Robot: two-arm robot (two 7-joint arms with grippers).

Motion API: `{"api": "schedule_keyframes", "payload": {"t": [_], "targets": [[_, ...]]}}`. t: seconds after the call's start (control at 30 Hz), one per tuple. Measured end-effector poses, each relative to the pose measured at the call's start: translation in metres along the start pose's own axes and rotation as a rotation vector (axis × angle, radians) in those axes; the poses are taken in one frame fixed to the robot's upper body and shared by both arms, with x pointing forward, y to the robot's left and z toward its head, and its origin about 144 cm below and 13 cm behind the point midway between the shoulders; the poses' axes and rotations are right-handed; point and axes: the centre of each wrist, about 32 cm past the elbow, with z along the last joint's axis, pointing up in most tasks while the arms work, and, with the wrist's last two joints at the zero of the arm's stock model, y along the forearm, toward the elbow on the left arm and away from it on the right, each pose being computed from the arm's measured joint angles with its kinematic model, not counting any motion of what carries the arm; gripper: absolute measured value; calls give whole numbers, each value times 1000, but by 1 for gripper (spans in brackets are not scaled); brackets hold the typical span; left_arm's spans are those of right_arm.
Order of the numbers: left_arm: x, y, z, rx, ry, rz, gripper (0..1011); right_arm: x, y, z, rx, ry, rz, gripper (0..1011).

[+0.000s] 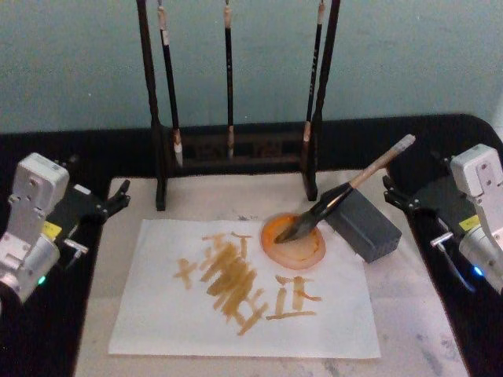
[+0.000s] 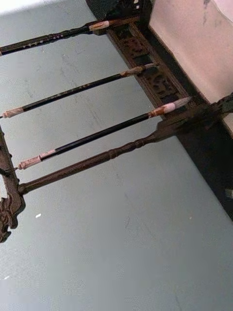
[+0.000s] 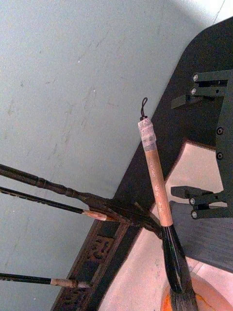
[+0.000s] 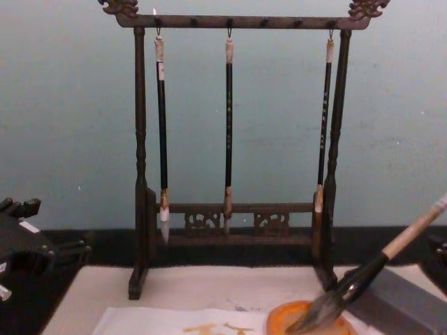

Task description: Pick up the brush from the inkstone, write on the paper, then place the brush back to its original position.

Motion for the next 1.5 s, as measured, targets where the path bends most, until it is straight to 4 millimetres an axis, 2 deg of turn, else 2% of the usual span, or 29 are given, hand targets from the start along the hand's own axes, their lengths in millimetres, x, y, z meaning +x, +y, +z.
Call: {"api": "schedule_keyframes", "payload": {"t": [1.5], "targets": [[0, 0, 0, 0, 0, 0, 1010, 0, -1, 0, 2, 7, 3, 1000]]}}
